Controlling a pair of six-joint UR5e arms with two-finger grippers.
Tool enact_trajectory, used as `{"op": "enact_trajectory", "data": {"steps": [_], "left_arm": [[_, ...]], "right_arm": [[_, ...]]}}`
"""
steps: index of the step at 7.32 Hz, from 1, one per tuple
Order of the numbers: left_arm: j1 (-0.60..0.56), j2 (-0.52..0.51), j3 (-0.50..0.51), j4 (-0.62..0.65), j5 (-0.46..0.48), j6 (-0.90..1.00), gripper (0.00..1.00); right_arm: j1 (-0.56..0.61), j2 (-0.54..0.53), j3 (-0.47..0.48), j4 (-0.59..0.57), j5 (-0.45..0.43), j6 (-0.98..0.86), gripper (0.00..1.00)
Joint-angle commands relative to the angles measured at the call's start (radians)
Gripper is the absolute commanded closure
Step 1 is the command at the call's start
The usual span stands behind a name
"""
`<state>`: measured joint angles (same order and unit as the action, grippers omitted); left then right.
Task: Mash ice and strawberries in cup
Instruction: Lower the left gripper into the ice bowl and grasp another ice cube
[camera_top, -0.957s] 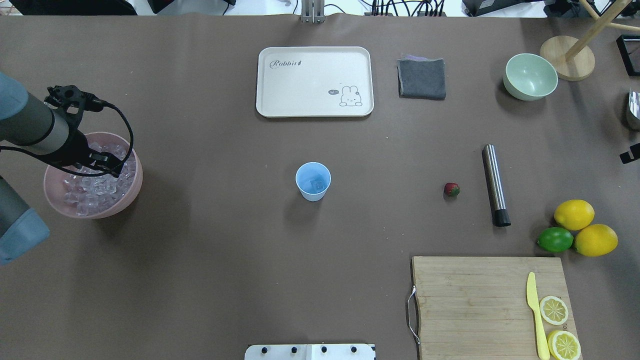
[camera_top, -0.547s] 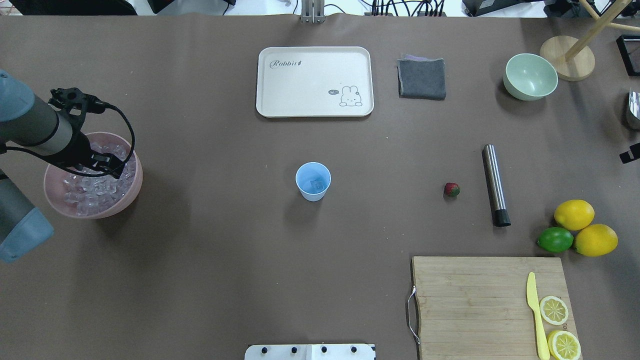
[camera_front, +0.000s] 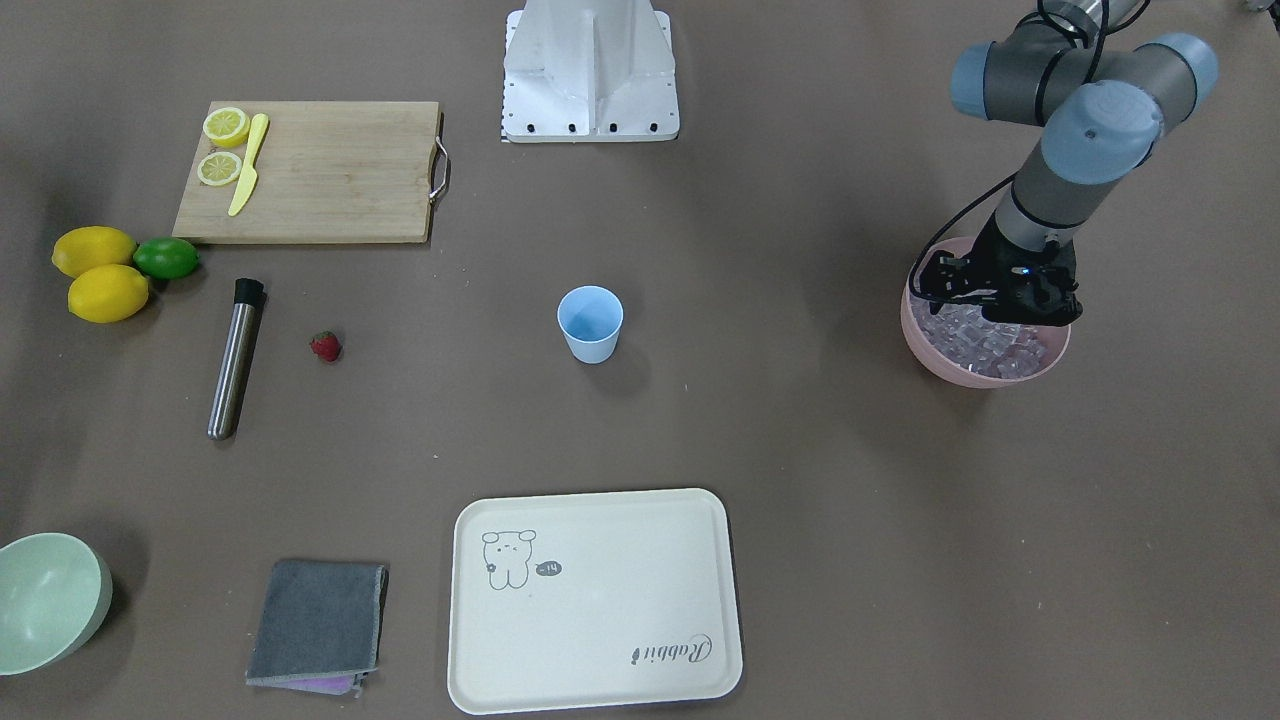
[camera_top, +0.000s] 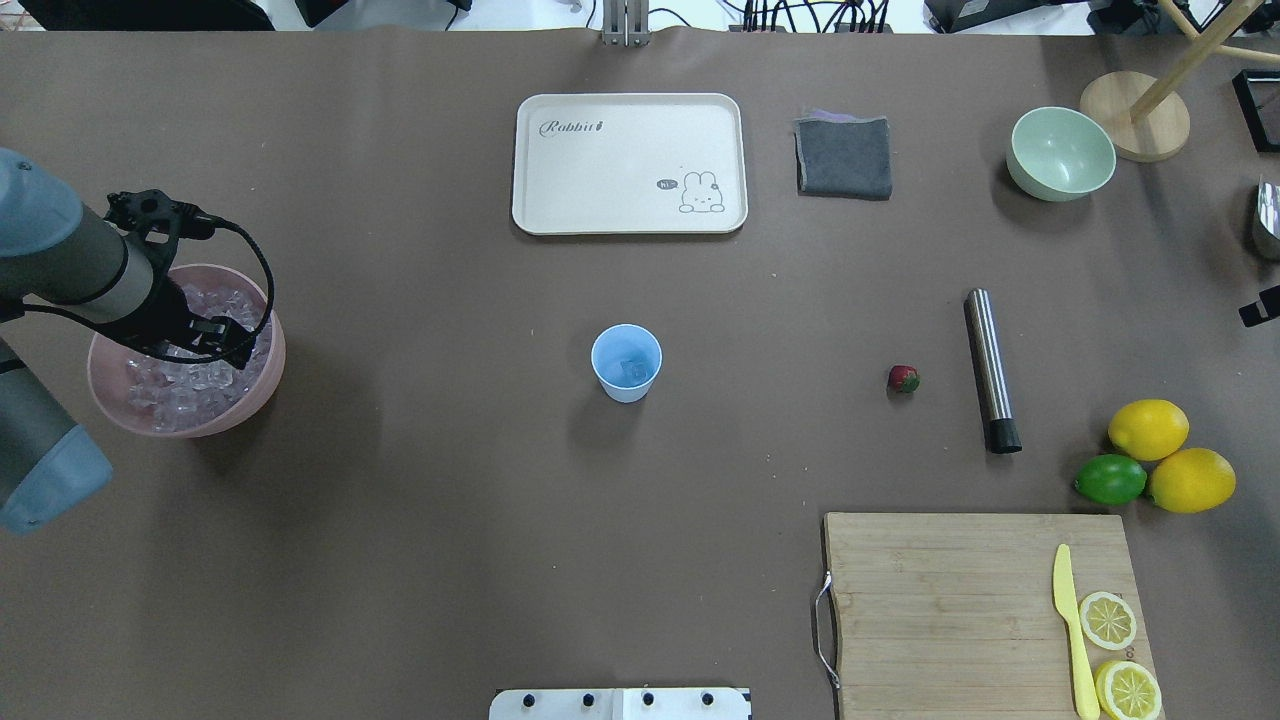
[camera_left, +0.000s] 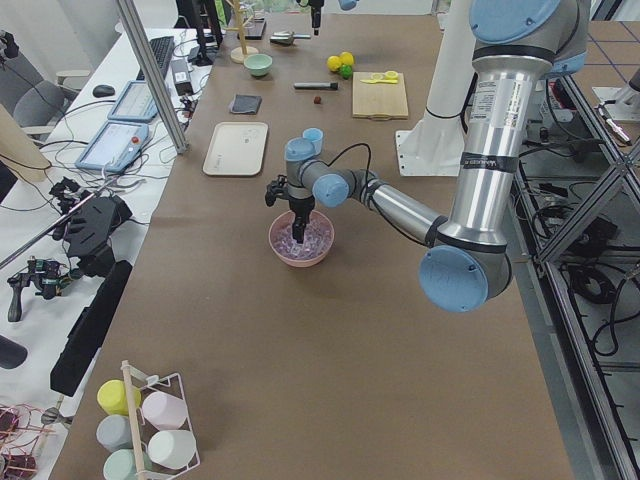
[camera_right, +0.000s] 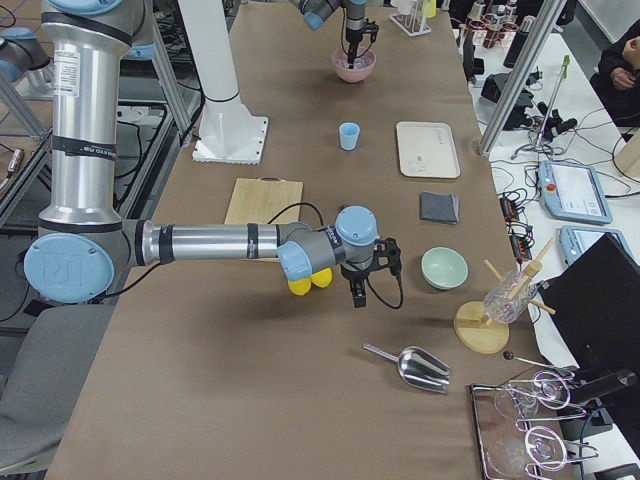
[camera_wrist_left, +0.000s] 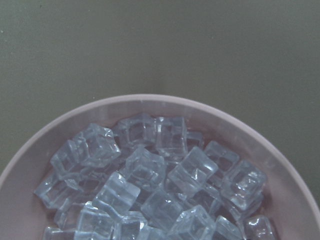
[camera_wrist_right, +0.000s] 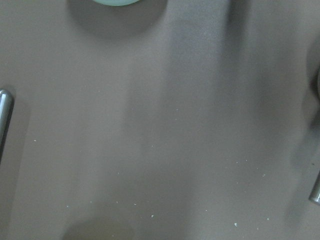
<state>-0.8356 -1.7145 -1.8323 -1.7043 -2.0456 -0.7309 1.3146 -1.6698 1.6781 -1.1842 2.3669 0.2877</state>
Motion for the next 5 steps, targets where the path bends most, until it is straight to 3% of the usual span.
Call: {"op": "enact_trajectory", "data": {"steps": [1, 5], "left_arm": [[-0.003, 0.007, -0.001, 0.002, 0.002, -0.005, 0.03], [0.001, 0.026, 0.001, -0.001, -0.004, -0.094, 0.03]], "right_arm": [[0.0, -0.004, 0.002, 0.0, 0.0, 0.001, 0.0], [0.0, -0.014, 0.015, 0.002, 0.012, 0.001, 0.0]]}}
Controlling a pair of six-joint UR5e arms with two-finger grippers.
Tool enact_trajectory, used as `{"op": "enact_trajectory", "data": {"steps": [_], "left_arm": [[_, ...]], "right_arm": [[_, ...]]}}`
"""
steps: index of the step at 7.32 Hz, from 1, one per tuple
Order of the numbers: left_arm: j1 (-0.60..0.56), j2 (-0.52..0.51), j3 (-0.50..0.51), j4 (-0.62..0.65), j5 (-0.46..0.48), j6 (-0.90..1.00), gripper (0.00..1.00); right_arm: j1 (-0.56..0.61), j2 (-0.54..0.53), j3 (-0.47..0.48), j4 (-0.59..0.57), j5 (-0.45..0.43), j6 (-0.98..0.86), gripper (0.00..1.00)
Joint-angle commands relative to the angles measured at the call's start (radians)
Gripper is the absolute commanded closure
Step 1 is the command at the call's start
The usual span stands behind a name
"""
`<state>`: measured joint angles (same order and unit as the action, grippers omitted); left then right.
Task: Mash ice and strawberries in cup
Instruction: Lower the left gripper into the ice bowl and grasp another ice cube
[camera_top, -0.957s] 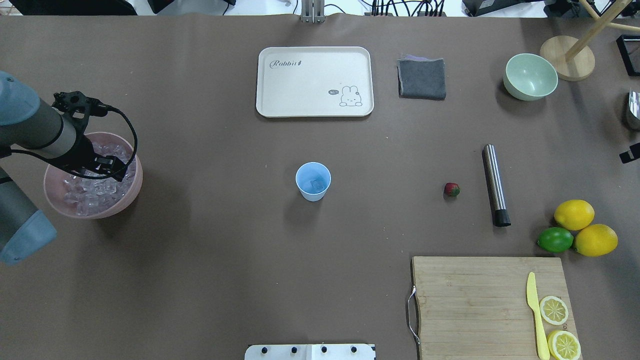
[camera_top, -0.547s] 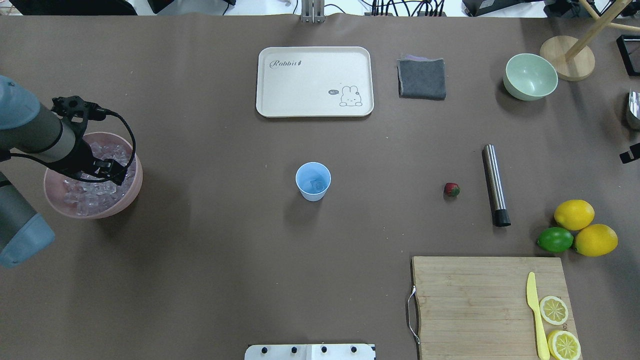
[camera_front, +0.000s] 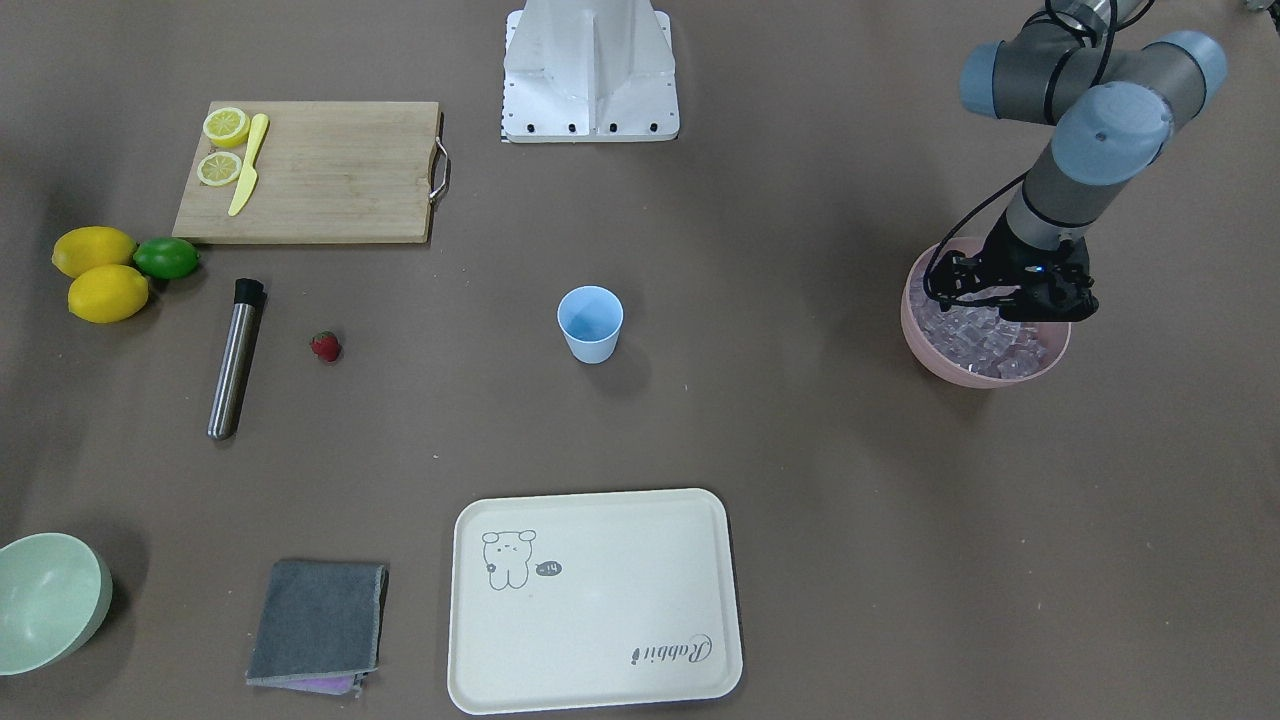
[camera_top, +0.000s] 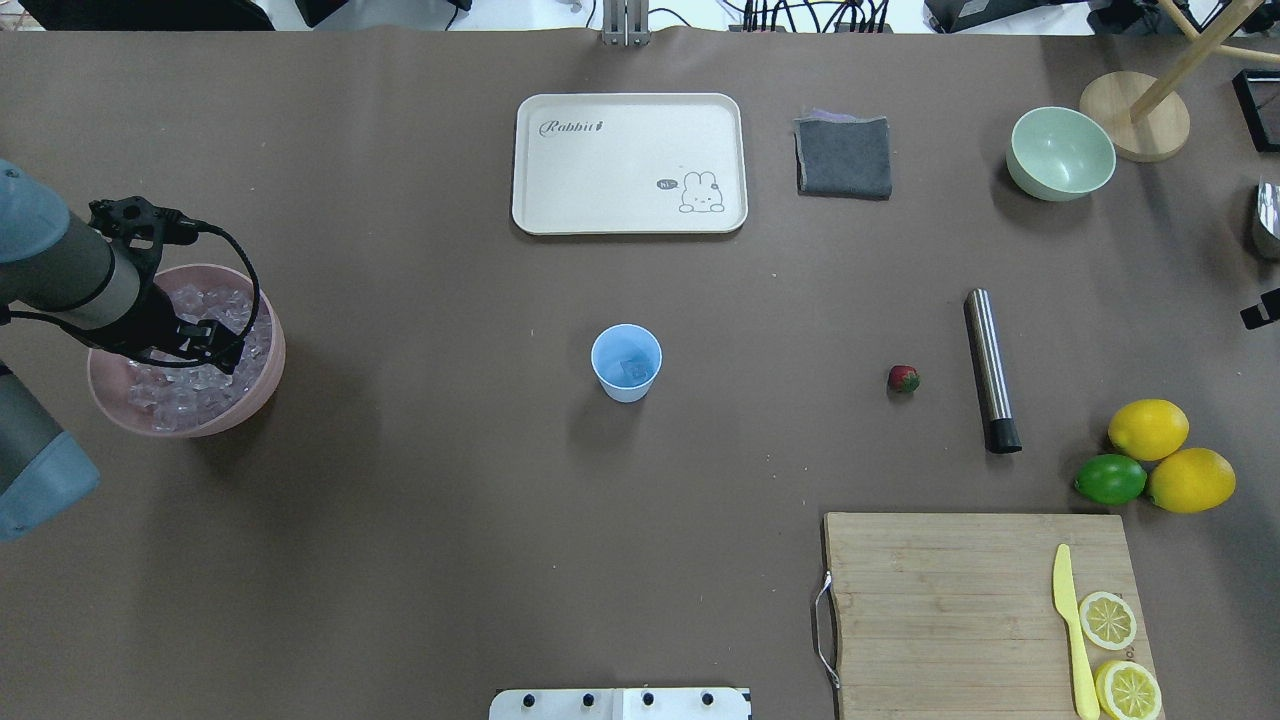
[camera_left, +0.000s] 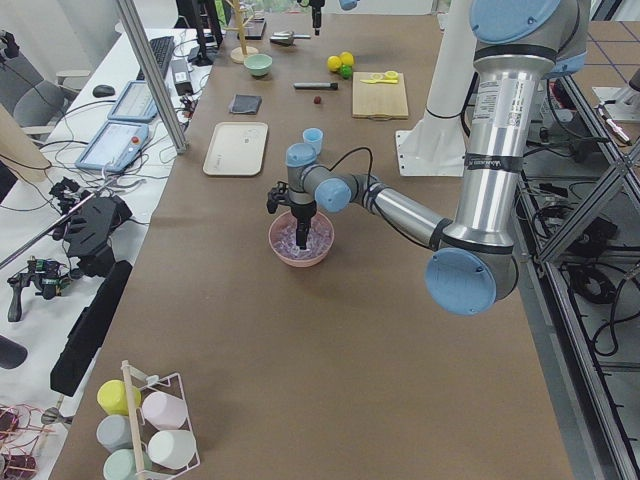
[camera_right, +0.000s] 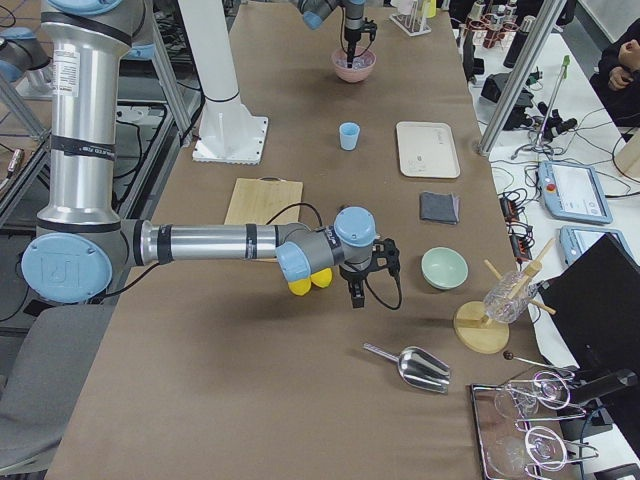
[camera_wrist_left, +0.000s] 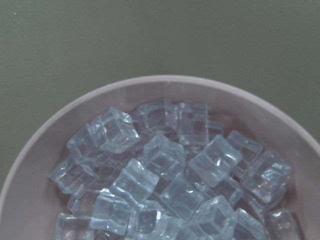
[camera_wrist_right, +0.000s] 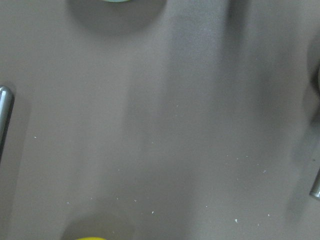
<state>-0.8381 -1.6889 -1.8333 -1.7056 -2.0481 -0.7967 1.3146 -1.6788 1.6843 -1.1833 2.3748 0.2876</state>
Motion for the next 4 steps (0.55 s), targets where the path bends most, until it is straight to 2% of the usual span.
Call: {"op": "enact_trajectory", "data": {"steps": [1, 4], "left_arm": [[0.005, -0.002, 0.0, -0.002, -0.003, -0.036, 0.03], [0.005, -0.002, 0.012, -0.003, -0.003, -0.053, 0.04]], "right_arm": [[0.002, -0.018, 0.024, 0.001, 0.006, 0.002, 0.0], [0.002, -0.038, 0.044, 0.001, 0.006, 0.004, 0.0]]}}
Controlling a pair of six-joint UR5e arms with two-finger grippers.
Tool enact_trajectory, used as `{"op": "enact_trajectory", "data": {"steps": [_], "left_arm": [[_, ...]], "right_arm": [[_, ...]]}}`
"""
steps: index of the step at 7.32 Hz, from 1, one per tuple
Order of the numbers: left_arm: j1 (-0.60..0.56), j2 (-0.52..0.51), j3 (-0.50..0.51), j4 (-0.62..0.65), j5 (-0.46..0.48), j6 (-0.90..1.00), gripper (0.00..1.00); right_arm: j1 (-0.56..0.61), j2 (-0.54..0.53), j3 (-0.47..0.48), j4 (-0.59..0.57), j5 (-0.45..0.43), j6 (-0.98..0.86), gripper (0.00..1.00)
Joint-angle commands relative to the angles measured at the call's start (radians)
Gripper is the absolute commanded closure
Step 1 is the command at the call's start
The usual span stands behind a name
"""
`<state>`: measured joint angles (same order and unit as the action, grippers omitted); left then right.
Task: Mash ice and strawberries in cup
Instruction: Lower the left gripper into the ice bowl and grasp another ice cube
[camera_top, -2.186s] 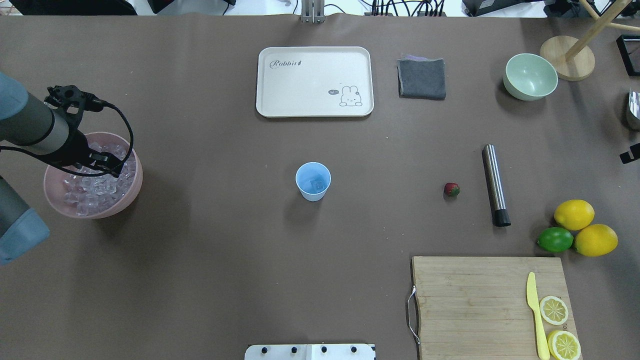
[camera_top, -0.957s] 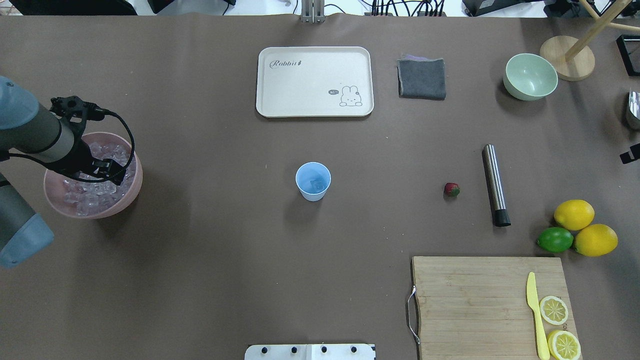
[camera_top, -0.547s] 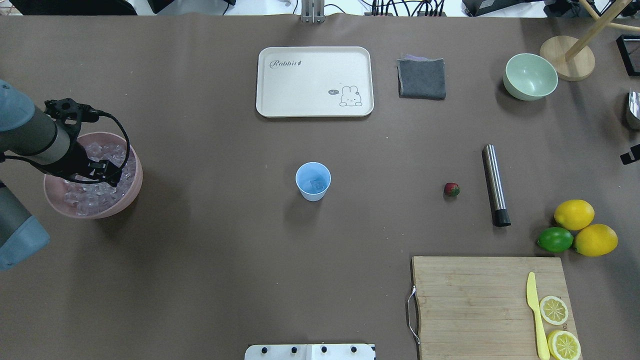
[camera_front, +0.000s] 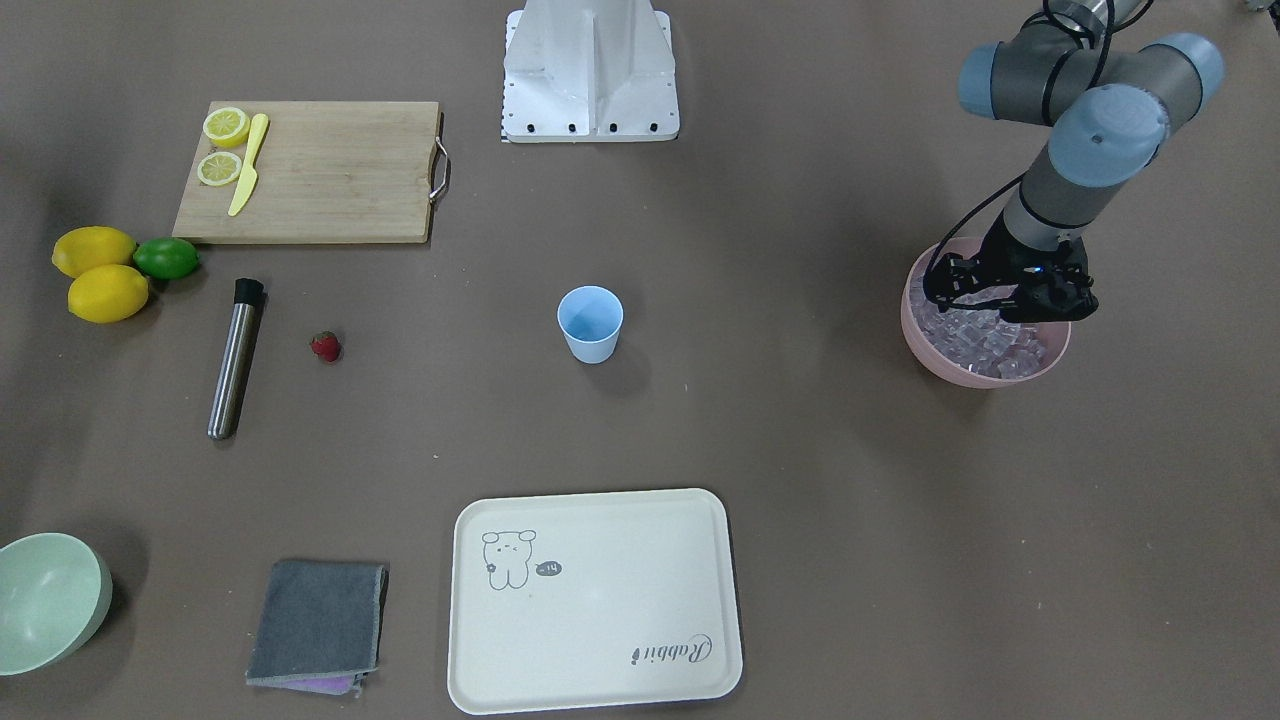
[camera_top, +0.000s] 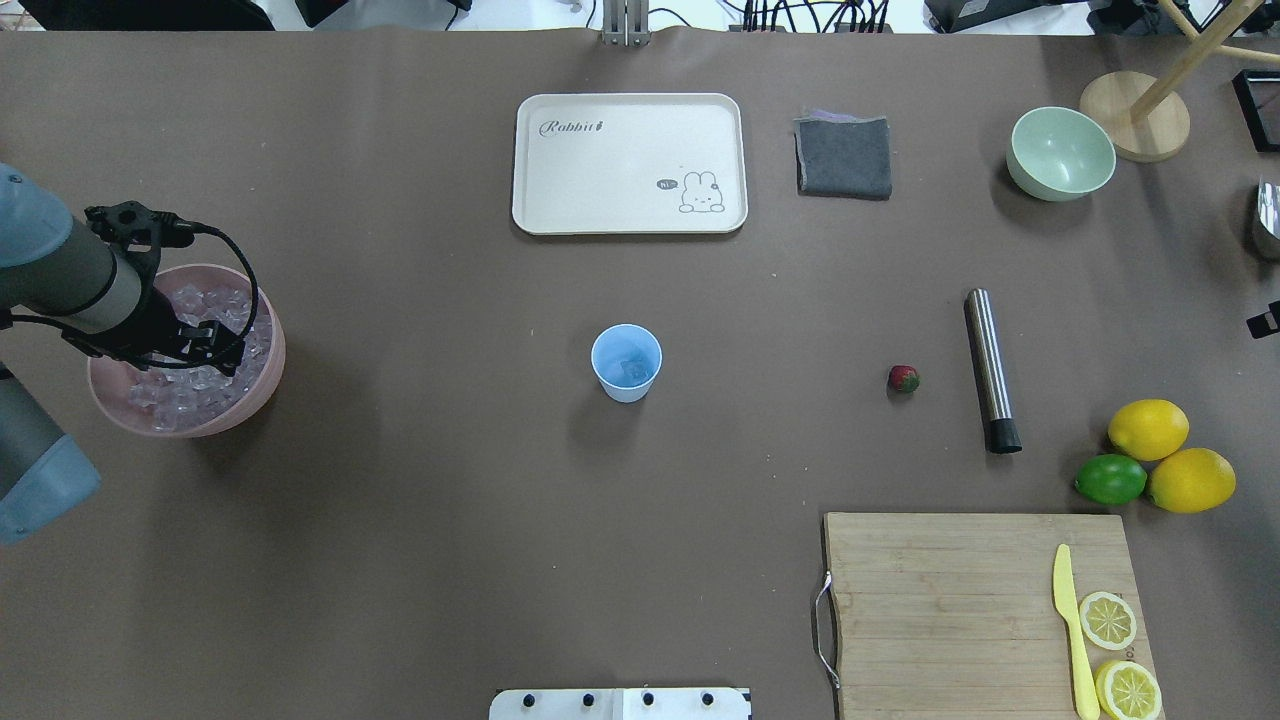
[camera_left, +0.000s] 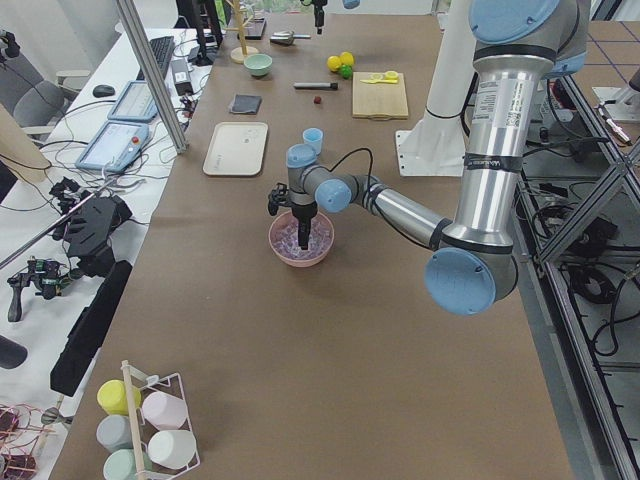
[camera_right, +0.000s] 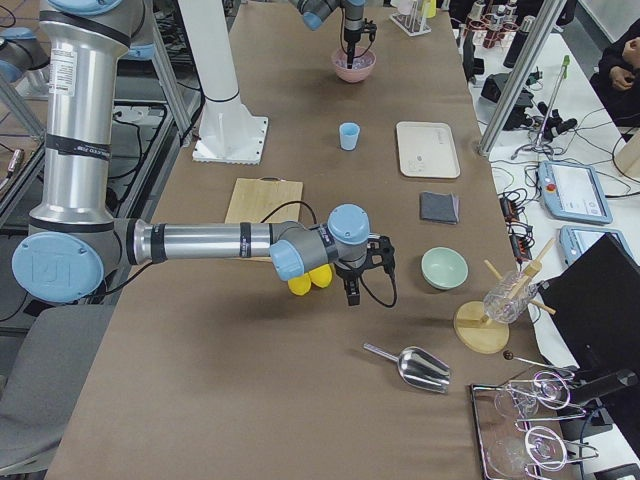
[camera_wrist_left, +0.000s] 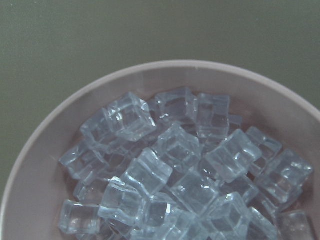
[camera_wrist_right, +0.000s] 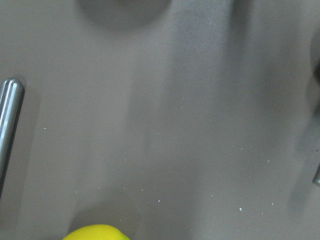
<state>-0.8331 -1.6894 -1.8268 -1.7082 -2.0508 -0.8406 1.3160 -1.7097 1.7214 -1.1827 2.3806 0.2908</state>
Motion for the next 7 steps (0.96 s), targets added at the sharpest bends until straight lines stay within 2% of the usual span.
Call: {"op": "enact_trajectory", "data": {"steps": [1, 2, 4, 5, 6, 7], "left_arm": [[0.0, -0.009, 0.007, -0.001, 0.0, -0.015, 0.08], [0.0, -0.01, 0.009, -0.001, 0.0, -0.023, 0.15], [0.002, -0.01, 0.01, -0.001, 0.0, -0.044, 0.39], [0.002, -0.007, 0.011, -0.001, 0.0, -0.044, 0.57], [0.002, -0.009, 0.006, 0.002, -0.002, -0.044, 0.93], [-0.004, -0.01, 0.0, 0.012, -0.031, -0.044, 1.0]], "right_arm": [[0.0, -0.016, 0.012, 0.0, 0.0, 0.001, 0.0], [0.0, -0.016, 0.014, 0.0, 0.0, 0.001, 0.0], [0.0, -0.016, 0.014, -0.002, 0.0, 0.001, 0.0], [0.0, -0.016, 0.014, 0.0, 0.0, 0.001, 0.0], [0.0, -0.016, 0.014, -0.002, 0.0, 0.001, 0.0], [0.0, -0.016, 0.017, 0.0, 0.002, 0.001, 0.0]]}}
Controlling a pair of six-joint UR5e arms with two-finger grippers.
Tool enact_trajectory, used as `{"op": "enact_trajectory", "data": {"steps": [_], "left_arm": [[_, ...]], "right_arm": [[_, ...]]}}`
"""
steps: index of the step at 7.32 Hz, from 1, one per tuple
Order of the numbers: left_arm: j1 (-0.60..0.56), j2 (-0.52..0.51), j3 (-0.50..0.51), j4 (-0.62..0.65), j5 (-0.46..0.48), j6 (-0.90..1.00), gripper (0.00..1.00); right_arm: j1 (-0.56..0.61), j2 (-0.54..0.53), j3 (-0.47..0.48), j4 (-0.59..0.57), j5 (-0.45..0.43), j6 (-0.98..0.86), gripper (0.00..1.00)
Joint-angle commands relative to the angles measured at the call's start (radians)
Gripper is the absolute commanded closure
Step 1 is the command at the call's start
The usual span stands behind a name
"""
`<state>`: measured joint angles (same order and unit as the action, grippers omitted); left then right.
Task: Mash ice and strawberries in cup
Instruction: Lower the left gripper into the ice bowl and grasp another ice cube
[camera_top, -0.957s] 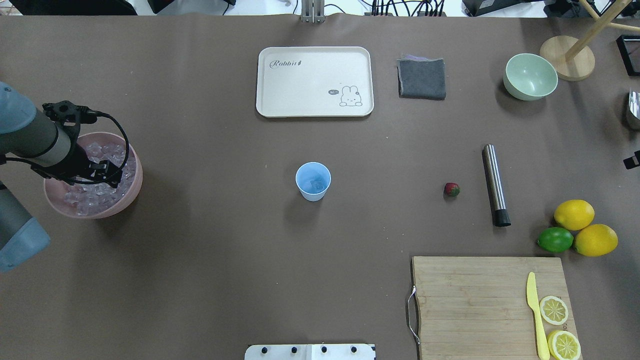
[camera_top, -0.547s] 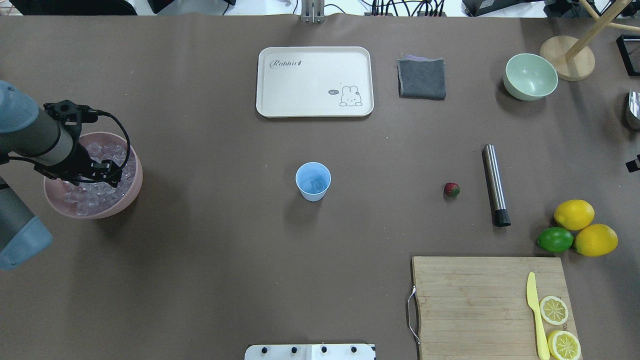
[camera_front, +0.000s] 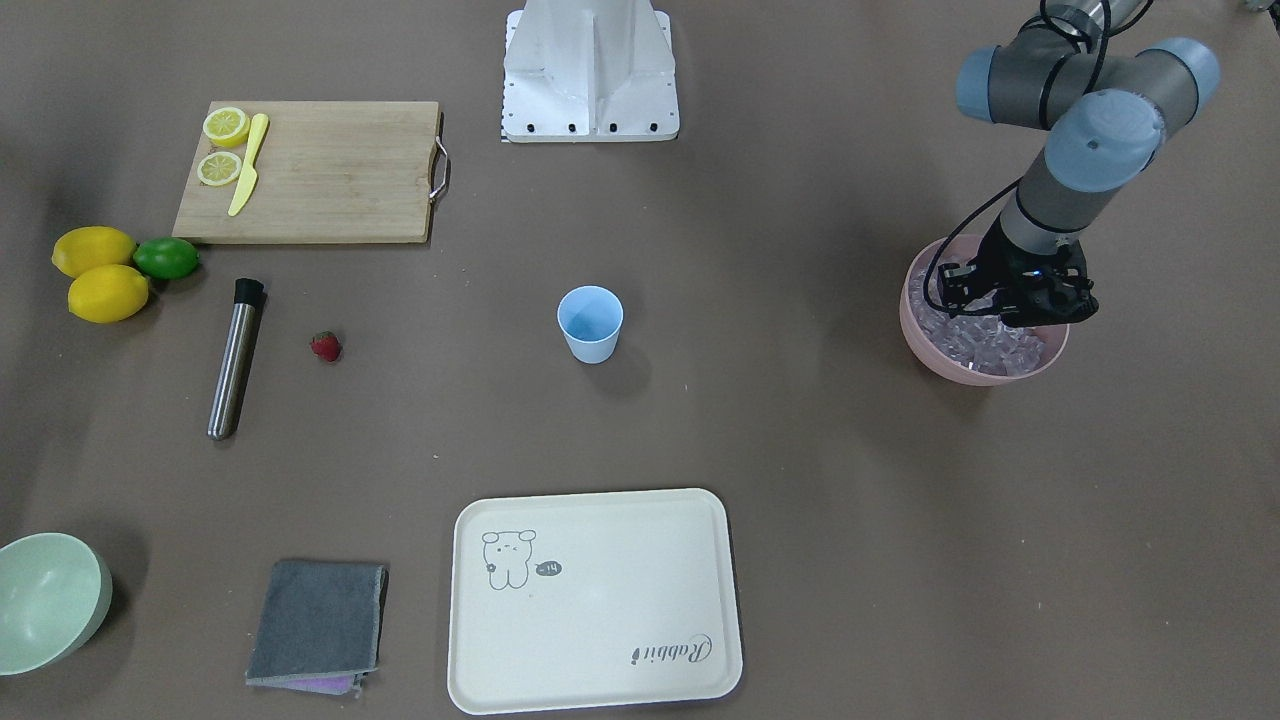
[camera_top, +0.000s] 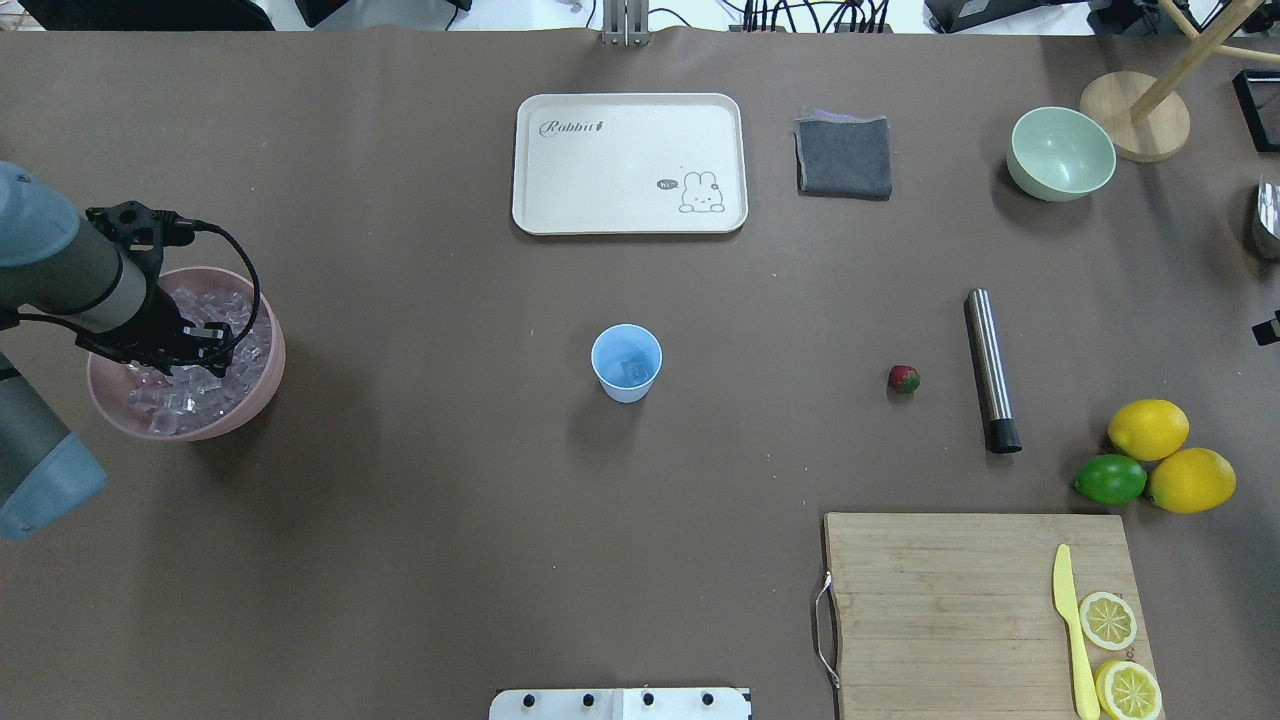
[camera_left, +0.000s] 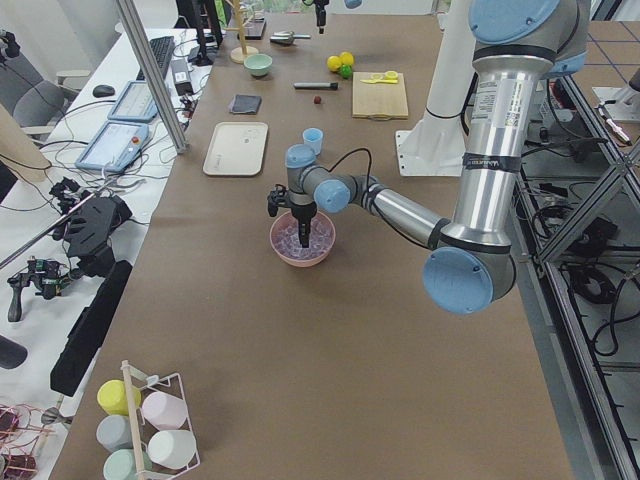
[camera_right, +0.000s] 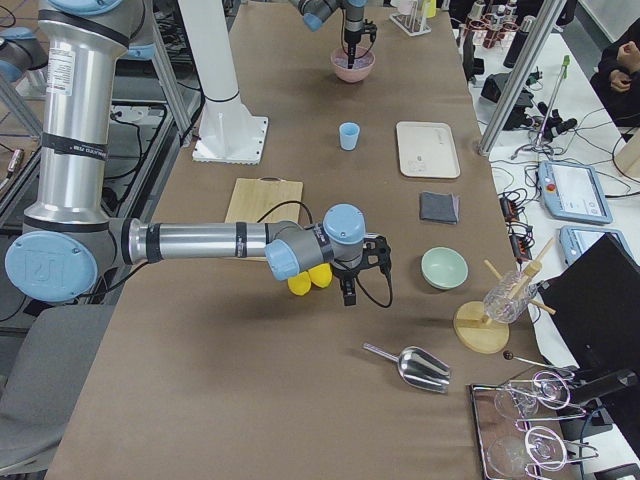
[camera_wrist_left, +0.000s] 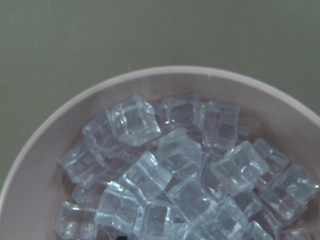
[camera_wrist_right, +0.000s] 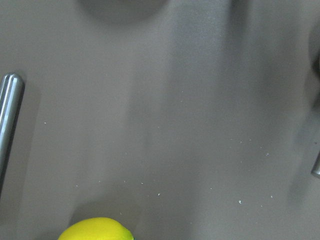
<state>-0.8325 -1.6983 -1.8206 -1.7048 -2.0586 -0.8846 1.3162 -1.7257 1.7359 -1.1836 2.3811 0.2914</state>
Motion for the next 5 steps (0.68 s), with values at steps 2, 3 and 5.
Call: {"op": "enact_trajectory", "data": {"steps": [2, 3, 5], "left_arm": [[-0.023, -0.003, -0.014, 0.014, -0.04, 0.007, 1.0], [-0.049, -0.001, -0.025, 0.014, -0.046, 0.01, 1.0], [-0.08, -0.001, -0.07, 0.048, -0.077, 0.013, 1.0]], "right_arm": [[0.0, -0.002, 0.002, -0.001, 0.003, 0.0, 0.0], [0.0, 0.0, 0.001, -0.001, 0.001, 0.0, 0.0], [0.0, -0.002, 0.001, -0.001, 0.001, 0.0, 0.0]]}}
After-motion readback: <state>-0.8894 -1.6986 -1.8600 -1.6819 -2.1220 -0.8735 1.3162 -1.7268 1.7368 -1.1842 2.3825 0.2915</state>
